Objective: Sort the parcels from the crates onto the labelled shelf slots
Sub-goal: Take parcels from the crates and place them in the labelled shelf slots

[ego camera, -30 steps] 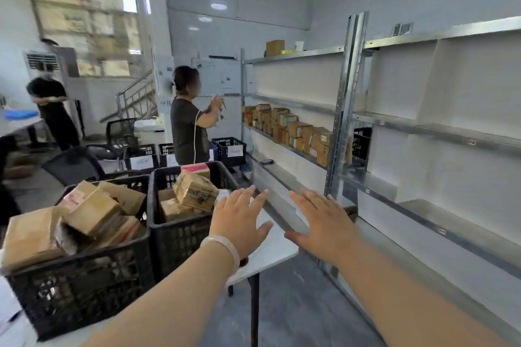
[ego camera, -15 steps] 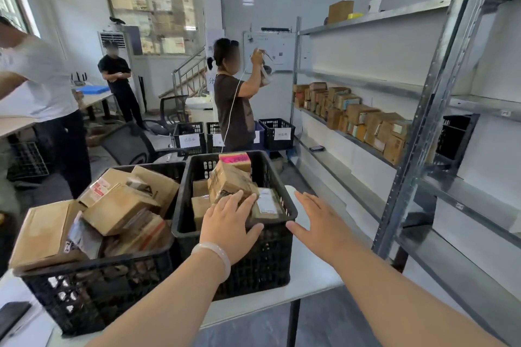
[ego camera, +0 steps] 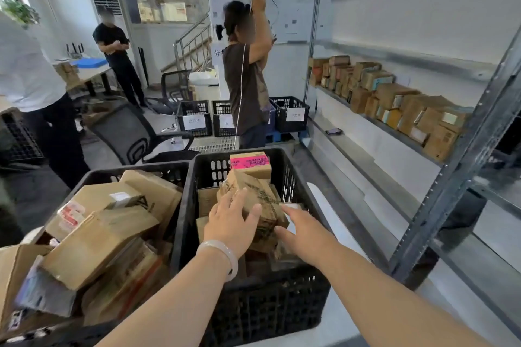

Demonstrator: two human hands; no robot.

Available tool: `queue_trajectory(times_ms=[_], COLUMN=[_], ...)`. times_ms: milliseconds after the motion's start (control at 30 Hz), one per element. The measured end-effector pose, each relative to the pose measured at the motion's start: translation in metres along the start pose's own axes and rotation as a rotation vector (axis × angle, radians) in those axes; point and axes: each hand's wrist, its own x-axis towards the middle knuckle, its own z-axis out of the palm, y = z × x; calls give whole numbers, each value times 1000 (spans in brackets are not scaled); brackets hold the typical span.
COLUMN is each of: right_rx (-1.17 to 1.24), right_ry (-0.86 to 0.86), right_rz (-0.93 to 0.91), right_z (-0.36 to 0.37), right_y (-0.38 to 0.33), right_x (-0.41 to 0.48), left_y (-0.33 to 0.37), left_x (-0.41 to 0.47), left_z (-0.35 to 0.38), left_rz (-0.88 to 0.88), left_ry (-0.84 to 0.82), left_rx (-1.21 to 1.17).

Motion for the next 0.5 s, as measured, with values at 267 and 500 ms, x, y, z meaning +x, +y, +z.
queue_trajectory(times_ms=[267, 500], right_rx=[163, 527], right_ry=[-119, -37], right_rz=[200, 217], right_z=[9, -1], right_y=[13, 4], right_x=[47, 61], left_y=[-8, 0], left_x=[19, 17], left_z=[10, -4], left_rz=[-135, -198], left_ry=[20, 160], left_rx=[-234, -560])
